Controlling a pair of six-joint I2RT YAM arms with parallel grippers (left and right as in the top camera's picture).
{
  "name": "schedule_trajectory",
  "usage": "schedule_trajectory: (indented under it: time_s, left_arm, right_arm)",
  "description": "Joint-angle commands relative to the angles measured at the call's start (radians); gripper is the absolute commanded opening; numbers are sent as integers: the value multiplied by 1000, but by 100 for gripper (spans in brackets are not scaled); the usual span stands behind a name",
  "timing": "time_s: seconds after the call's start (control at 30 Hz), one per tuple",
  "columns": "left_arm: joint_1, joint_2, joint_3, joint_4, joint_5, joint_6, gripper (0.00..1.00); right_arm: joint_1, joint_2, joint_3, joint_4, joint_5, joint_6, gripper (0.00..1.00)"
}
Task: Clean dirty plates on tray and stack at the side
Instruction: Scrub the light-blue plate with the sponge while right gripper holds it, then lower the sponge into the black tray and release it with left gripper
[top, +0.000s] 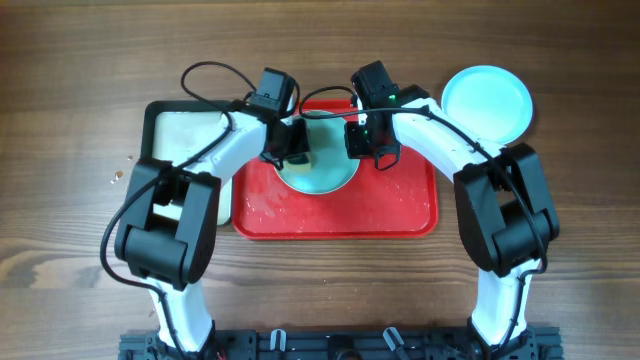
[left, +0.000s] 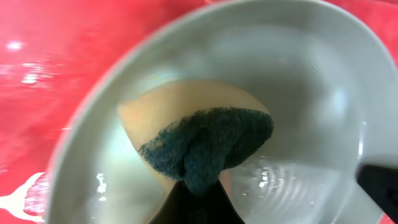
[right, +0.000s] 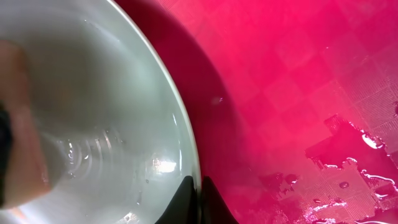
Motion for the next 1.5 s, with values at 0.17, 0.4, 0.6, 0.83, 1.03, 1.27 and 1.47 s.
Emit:
schedule_trajectory:
  time_s: [0.17,0.4,0.6,0.83,1.03,1.27,1.47]
  left_arm:
    - [-95,58,-11,6,142,8,4]
    - [-87,48,-7,37,302,12,4]
    - [-2,-96,68,43,334,13,4]
    - [153,-273,77,-56,145,13,6]
    - [318,-277,74,-300,-90,89,5]
    - [418,-247,71,-357,-195,299,5]
    - [418,-158,69,-340,-216,352,7]
  right_arm:
    - [11,-8,1,5,-78,-35,5]
    - [11,-8,1,6,-78,-34,5]
    - [11,-8,1,6,-77,-35,5]
    - [11,-8,1,6,-77,-35,17]
    - [11,-8,1,6,-77,-34,18]
    - [11,-8,1,6,-77,-34,18]
    - [11,-8,1,7,-77,-35,19]
